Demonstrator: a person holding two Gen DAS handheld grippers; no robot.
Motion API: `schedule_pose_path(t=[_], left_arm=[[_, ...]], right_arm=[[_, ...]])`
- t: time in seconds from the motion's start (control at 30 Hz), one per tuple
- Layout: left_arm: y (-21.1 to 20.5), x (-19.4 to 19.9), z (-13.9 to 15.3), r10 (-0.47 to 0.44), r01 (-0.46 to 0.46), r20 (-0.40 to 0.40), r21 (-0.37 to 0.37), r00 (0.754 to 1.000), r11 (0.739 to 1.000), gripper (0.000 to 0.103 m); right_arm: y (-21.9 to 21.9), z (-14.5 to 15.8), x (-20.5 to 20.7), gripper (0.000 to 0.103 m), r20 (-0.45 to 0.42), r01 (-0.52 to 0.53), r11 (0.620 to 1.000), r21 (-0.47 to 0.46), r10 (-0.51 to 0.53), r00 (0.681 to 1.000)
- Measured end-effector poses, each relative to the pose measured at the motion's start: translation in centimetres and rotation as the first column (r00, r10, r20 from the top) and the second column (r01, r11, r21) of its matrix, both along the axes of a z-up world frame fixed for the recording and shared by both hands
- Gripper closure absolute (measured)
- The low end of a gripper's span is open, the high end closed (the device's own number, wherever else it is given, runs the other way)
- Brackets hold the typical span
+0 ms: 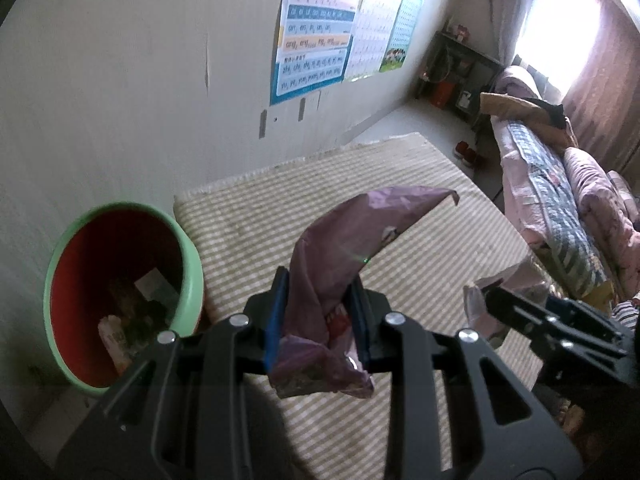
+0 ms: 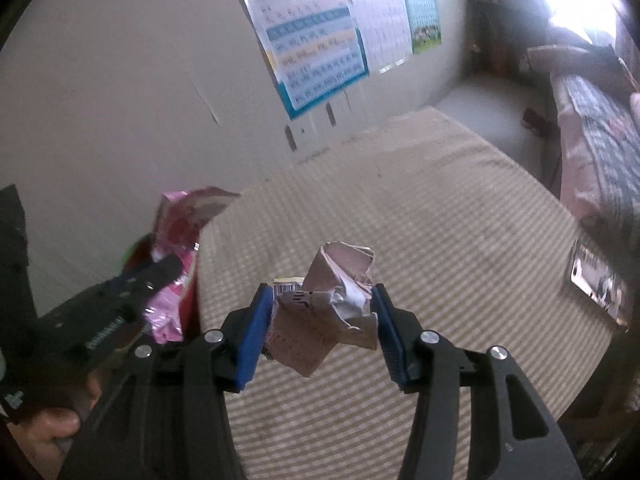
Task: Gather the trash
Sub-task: 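Carry the pink bag with the left tool while the right tool carries the pink carton to the bucket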
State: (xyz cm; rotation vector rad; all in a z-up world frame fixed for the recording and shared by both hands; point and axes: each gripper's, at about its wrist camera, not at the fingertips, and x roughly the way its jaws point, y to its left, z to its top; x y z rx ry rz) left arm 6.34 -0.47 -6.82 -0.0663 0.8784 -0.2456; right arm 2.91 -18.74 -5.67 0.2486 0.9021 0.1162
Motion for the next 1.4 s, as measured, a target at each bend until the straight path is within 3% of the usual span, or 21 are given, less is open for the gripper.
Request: schedule_pose_path(t=[0.33, 0.9, 1.4], left_arm=[[2.0, -1.0, 1.1, 0.035, -0.035, 0.034, -0.008, 0.999, 0.999, 0.075], [7.5, -0.9, 0.0, 0.132, -0.131, 0.013, -0.041, 0.991, 0.990, 0.074], [13.2, -0.5, -0.5, 0.247, -0.247, 0.014, -0.030, 0.969, 0.969, 0.074]], right_arm=[[2.1, 2.7, -1.2, 0.053, 0.048, -0.047, 0.999, -0.007, 0.047, 0.998], [6.3, 1.9, -0.2, 0.053, 0.009, -0.115, 0.992, -0.044, 0.115, 0.993], [10.7, 0.9, 1.5, 0.053, -0.018, -0.201, 0.977, -0.069, 0.200, 0.980]])
